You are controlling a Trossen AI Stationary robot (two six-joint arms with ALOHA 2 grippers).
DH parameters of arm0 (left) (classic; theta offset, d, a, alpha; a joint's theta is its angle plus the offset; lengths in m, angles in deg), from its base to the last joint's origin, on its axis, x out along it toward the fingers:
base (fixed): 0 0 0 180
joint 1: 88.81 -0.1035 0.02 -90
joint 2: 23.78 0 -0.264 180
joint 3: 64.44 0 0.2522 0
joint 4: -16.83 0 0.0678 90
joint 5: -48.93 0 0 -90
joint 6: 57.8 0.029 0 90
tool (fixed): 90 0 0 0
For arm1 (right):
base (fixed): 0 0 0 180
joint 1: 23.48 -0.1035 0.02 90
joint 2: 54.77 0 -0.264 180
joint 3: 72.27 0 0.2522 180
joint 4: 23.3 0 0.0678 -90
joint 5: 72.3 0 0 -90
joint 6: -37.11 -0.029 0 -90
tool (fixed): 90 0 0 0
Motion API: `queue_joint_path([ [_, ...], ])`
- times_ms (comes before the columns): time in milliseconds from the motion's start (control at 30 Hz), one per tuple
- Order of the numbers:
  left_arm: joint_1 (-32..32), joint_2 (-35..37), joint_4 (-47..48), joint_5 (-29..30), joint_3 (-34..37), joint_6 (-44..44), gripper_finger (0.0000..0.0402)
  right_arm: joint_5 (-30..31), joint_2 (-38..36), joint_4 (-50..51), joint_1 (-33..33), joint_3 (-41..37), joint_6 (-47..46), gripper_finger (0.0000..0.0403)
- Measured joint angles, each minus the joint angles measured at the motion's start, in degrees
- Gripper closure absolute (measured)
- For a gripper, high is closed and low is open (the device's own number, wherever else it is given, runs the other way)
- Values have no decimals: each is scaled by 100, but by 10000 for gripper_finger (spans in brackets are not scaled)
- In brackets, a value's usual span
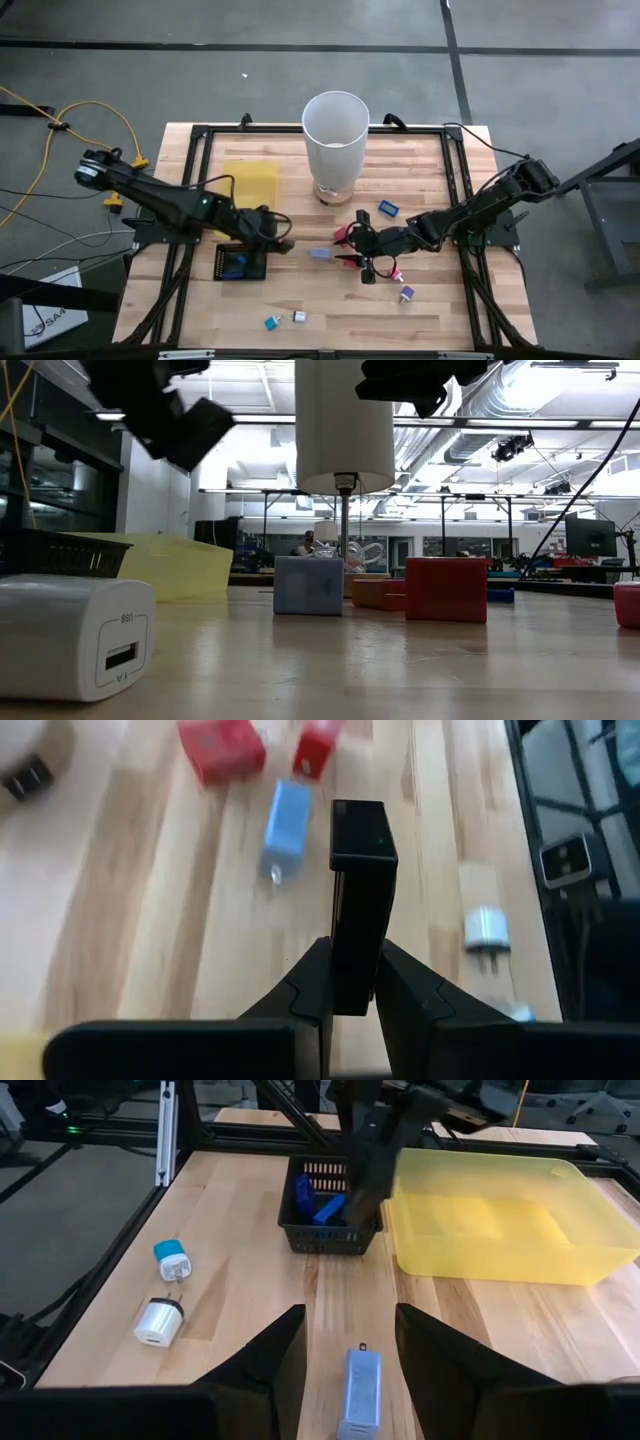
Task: Pick & Place Office items
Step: Put the black digital clock into the black bin
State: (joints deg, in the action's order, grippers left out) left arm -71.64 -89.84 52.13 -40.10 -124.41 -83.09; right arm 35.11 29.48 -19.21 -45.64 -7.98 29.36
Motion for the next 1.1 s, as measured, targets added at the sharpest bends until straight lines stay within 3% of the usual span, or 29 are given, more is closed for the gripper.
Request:
queue_joint_path([
  [500, 725, 264, 2187, 64, 0, -648, 354, 0, -2, 0, 0, 0, 0, 263],
  [1100, 1171, -13, 3122, 555, 14, -777, 354, 0, -2, 0, 0, 0, 0, 263],
])
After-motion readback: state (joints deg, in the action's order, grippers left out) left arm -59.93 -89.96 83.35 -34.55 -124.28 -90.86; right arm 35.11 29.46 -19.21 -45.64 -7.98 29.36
